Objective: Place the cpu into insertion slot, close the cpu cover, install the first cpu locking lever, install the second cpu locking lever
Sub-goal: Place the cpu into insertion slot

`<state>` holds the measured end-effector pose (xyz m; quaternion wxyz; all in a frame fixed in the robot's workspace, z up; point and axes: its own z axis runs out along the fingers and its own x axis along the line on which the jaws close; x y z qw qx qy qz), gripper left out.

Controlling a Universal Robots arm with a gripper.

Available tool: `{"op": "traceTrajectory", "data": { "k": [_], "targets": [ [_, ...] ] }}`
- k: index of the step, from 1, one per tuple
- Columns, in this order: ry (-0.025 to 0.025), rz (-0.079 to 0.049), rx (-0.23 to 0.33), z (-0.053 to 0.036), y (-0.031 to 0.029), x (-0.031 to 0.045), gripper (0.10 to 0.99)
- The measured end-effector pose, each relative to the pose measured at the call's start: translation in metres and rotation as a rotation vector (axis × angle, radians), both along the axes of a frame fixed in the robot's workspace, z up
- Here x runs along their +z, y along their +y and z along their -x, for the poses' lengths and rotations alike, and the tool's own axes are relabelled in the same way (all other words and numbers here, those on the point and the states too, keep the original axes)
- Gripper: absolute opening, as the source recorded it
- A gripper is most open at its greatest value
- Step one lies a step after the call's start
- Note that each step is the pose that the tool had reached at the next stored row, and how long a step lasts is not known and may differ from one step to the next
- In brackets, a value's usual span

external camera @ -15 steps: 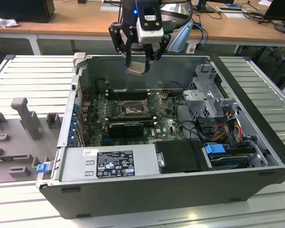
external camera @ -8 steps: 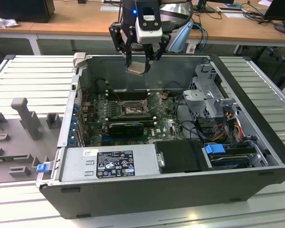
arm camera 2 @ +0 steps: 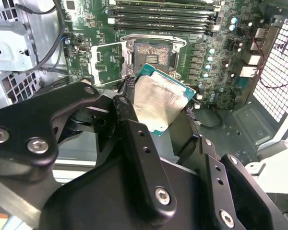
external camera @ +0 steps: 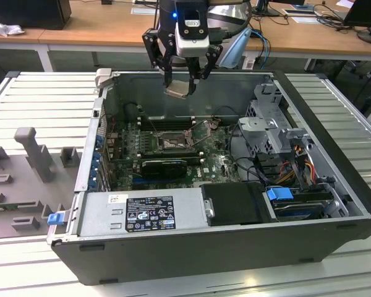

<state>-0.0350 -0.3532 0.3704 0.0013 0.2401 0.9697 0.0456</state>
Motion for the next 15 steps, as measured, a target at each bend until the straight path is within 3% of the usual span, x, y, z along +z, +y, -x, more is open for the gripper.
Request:
{"op": "traceTrajectory", "data": {
  "k": [15],
  "targets": [
    [0.0,0.0,-0.064,0.0,0.0,0.0,0.529]
  ]
}}
